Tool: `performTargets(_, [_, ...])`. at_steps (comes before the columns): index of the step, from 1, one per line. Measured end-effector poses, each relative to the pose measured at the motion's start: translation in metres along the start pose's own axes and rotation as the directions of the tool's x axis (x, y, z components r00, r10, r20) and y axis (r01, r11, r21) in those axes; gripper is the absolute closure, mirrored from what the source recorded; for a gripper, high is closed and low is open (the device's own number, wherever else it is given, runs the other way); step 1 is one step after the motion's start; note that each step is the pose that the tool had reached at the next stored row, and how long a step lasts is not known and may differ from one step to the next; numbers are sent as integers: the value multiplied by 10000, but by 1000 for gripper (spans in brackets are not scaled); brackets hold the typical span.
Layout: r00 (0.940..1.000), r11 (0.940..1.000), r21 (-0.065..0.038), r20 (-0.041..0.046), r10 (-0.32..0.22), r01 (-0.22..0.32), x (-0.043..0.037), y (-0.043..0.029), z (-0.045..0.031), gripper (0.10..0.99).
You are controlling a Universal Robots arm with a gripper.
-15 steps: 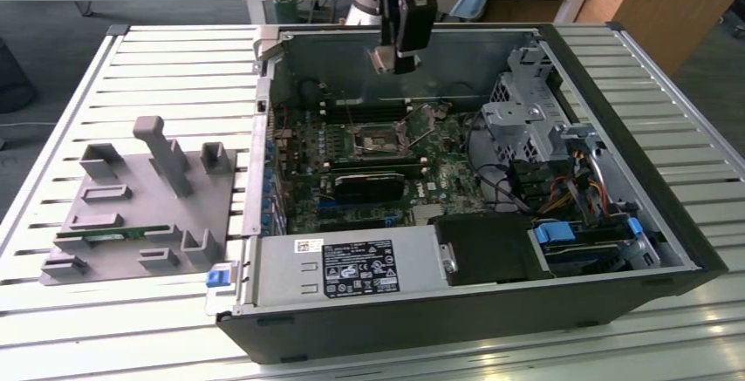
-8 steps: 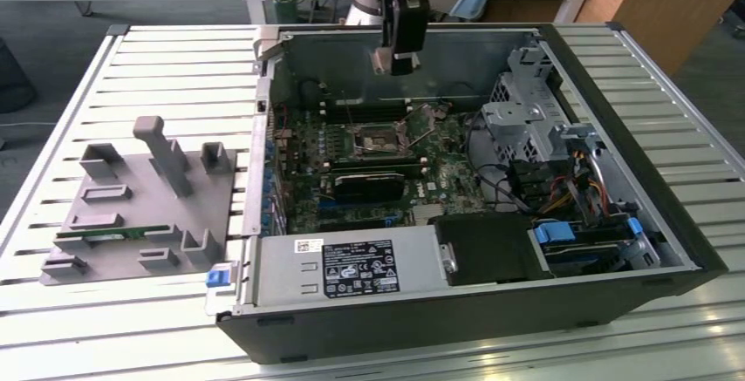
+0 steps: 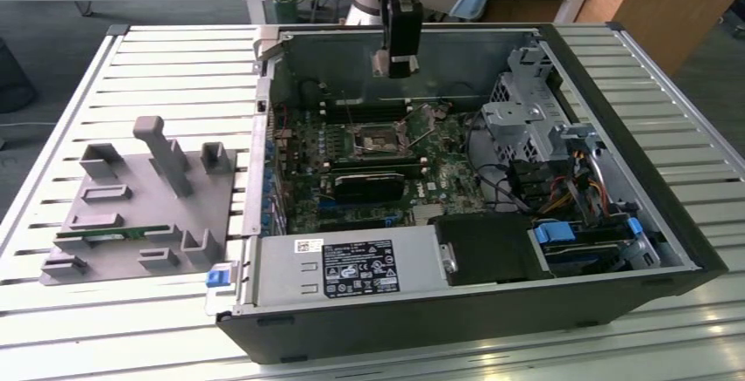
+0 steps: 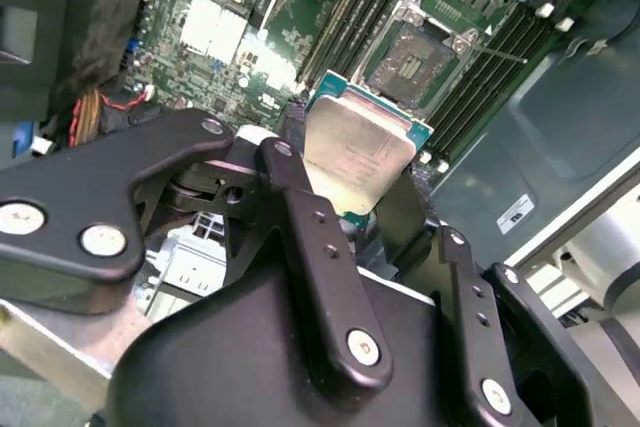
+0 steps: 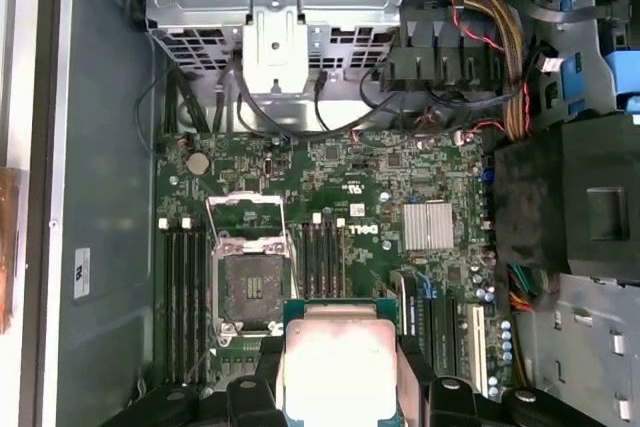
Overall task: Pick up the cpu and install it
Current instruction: 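Place the cpu into insertion slot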
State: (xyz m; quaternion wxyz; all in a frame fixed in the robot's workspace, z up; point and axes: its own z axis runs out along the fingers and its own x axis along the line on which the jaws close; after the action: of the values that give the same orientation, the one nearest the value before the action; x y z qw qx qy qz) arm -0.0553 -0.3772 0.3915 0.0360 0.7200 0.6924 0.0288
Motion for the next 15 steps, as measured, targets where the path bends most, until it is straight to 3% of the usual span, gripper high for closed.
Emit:
performTargets(6, [9999,9999,-3,-15,-146,146,119,-10,59,553])
performTargets(7, [9999,9999,0,-13,-144,144,194,-16,98,553])
performTargets(8, [9999,9999,-1,-14,-145,145,201,-18,108,553])
performTargets(12, [9998,9999,1,118,-157,157,232,-25,170,553])
performTargets(15, [9998,9999,0,119,-158,158,264,-29,211,553])
